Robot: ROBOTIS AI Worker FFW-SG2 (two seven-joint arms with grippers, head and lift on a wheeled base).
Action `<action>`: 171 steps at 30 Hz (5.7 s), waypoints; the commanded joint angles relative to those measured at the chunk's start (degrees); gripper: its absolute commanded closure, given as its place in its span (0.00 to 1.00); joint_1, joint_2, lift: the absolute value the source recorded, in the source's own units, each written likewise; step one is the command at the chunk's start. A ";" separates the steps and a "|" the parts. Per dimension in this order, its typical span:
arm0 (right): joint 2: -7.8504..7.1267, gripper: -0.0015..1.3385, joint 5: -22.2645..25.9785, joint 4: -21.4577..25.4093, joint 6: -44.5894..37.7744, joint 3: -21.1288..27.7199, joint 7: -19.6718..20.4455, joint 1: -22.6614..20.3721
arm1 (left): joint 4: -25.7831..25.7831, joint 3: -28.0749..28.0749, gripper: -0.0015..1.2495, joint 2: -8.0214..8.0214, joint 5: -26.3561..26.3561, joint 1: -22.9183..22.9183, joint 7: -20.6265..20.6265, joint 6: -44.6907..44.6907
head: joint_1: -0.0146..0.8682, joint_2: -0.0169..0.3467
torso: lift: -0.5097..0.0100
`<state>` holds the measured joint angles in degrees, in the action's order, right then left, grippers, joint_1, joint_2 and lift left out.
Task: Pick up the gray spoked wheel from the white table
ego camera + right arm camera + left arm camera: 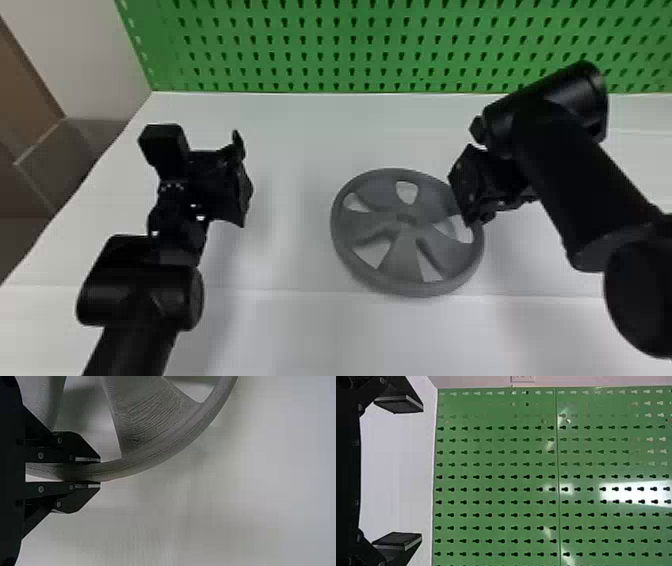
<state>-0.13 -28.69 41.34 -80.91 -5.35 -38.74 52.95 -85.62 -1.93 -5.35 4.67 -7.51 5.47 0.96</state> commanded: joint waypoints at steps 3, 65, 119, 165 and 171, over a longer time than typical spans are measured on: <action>0.18 0.89 -6.38 7.36 1.37 4.38 -1.60 -2.50 | -0.07 0.08 0.12 -0.01 0.08 0.22 -0.02 0.00 | 0.90 0.25 | 0.80; -0.49 0.90 33.17 37.50 73.00 13.09 27.05 -34.06 | -1.57 1.75 0.12 -0.18 1.05 1.54 -0.11 1.76 | 0.90 0.25 | 0.80; -0.57 0.90 29.22 41.72 82.40 8.95 38.22 -42.49 | -1.57 0.43 0.13 -0.01 0.96 2.24 -1.87 2.02 | 0.90 0.25 | 0.80; -0.22 0.90 28.51 42.25 82.31 9.39 39.62 -43.11 | -1.57 0.61 0.13 0.08 0.25 1.98 -1.78 0.62 | 0.90 0.25 | 0.80; -0.22 0.90 28.51 42.25 82.31 9.39 39.71 -43.20 | -1.57 0.69 0.13 0.08 0.25 1.98 -1.78 0.53 | 0.90 0.25 | 0.80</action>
<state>-0.35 -0.18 83.59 1.41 4.02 0.94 9.82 -87.19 -1.25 -5.27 4.92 -5.54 3.66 1.58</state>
